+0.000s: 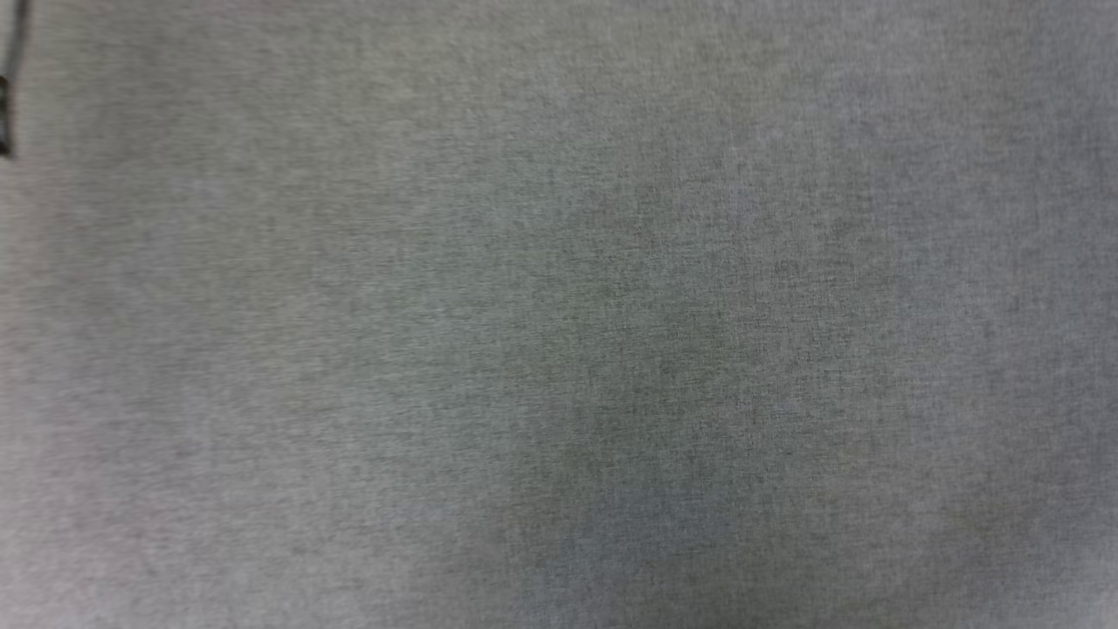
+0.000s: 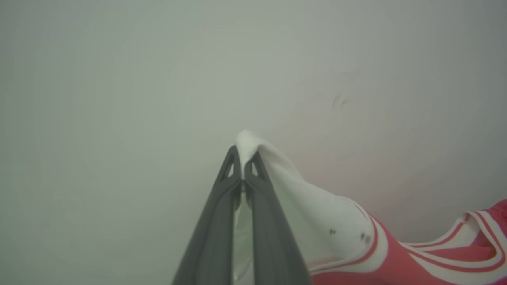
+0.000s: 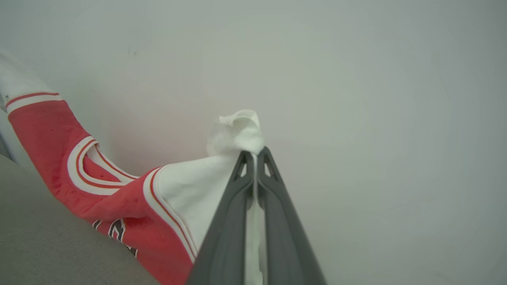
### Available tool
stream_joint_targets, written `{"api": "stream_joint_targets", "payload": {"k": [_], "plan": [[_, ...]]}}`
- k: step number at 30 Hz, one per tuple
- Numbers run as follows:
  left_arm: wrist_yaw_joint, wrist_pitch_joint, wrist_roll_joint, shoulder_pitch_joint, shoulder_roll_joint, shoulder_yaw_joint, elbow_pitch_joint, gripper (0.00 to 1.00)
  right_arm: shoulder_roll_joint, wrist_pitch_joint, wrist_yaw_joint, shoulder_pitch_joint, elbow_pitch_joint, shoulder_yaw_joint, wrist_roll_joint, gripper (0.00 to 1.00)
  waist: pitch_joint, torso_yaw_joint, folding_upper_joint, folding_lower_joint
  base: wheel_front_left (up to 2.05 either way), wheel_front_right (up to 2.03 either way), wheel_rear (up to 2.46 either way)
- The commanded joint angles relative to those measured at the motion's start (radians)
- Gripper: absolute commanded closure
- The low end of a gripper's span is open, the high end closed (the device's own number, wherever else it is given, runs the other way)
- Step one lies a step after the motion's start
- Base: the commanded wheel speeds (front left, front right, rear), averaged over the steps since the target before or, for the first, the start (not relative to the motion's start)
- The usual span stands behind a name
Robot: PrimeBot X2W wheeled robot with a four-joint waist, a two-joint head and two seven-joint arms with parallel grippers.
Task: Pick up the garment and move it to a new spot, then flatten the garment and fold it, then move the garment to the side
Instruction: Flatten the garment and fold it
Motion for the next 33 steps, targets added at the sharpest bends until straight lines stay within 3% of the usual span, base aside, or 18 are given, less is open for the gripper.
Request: {"api": "stream_joint_targets", "payload": {"k": [1, 7, 17, 24, 33], "plan": [[-0.004, -0.009, -0.01, 0.038, 0.002, 0.01, -0.011, 1.0, -0.015, -0.011, -0.001, 0.035, -0.017, 0.007, 0.022, 1.0, -0.022, 0.016, 0.0, -0.0001, 0.0, 0.0, 0.0], [0.012, -0.015, -0.01, 0.298, 0.018, 0.094, -0.121, 1.0, -0.081, -0.017, -0.001, 0.281, -0.094, 0.033, 0.132, 1.0, -0.157, 0.042, 0.0, -0.0001, 0.0, 0.0, 0.0], [0.094, -0.016, -0.049, 0.98, -0.017, 0.277, -0.405, 1.0, -0.15, 0.072, -0.001, 0.814, -0.196, -0.024, 0.246, 1.0, -0.425, 0.061, 0.0, -0.0001, 0.0, 0.0, 0.0], [0.163, 0.015, -0.078, 1.333, 0.002, 0.268, -0.54, 1.0, -0.114, 0.136, -0.001, 1.173, -0.29, -0.163, 0.263, 1.0, -0.554, 0.068, 0.0, -0.0001, 0.0, 0.0, 0.0], [0.282, 0.089, -0.135, 1.72, 0.02, 0.249, -0.69, 1.0, 0.022, 0.253, -0.001, 1.607, -0.41, -0.372, 0.198, 1.0, -0.659, 0.07, 0.0, -0.0001, 0.0, 0.0, 0.0]]}}
